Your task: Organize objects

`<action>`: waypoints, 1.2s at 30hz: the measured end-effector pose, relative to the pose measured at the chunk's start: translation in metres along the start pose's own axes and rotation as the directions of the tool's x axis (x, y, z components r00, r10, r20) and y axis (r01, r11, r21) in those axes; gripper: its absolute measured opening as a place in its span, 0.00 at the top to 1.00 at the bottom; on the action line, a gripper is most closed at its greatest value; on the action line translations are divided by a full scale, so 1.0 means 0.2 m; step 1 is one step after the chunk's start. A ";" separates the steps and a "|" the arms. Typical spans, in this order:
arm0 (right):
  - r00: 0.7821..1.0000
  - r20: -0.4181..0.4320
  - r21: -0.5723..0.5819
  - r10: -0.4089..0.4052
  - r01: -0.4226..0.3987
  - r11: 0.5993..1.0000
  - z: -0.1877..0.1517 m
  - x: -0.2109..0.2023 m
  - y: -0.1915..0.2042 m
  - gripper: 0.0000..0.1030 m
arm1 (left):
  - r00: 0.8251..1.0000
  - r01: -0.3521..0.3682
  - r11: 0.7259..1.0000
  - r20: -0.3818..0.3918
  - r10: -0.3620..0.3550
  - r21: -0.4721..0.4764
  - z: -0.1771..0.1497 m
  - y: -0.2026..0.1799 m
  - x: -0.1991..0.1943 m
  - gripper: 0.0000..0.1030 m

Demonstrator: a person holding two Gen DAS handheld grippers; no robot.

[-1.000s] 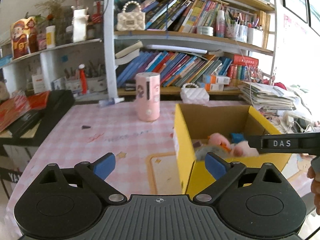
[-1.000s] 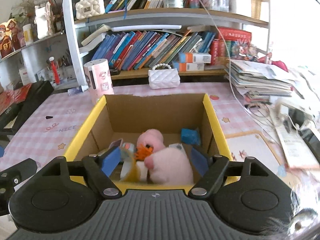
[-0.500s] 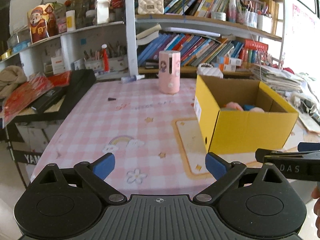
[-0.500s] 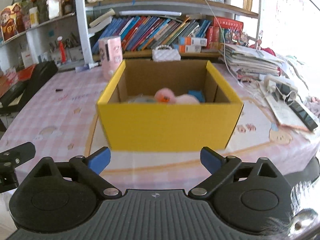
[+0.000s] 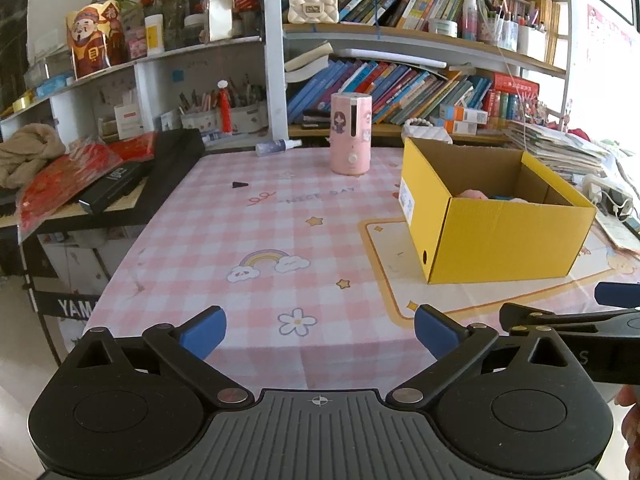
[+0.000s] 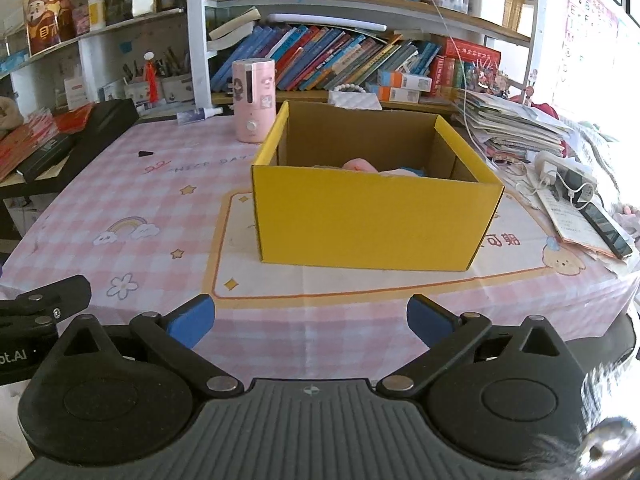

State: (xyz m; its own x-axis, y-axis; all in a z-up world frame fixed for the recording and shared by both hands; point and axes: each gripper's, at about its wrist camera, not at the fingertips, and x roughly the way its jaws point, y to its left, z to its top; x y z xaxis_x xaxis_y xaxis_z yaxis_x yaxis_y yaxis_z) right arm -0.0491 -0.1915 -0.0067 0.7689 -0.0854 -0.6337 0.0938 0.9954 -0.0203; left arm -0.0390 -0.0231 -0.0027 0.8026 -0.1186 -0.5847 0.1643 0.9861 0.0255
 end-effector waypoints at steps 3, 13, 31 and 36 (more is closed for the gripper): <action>1.000 0.002 0.002 -0.016 0.016 1.000 -0.01 -0.01 0.02 0.00 | 1.000 -0.010 1.000 0.003 0.010 -0.003 -0.01 0.00 -0.01 0.01; 0.999 -0.026 0.031 -0.043 0.044 0.999 -0.04 -0.02 0.05 0.00 | 0.999 -0.043 0.999 -0.003 0.043 -0.006 -0.03 0.00 -0.03 0.01; 0.997 -0.037 0.039 -0.069 0.071 0.997 -0.07 -0.04 0.06 0.00 | 0.997 -0.068 0.997 -0.027 0.067 -0.033 -0.06 0.00 -0.06 0.01; 0.997 -0.038 0.038 -0.070 0.071 0.997 -0.07 -0.05 0.06 0.00 | 0.997 -0.076 0.997 -0.026 0.075 -0.035 -0.06 0.00 -0.07 0.01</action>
State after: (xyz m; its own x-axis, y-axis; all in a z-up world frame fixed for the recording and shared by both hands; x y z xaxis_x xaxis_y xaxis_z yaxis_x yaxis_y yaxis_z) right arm -0.0644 -0.1773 -0.0121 0.7359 -0.1527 -0.6597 0.1724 0.9844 -0.0355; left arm -0.0564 -0.0201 -0.0046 0.7976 -0.0415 -0.6017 0.0828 0.9957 0.0410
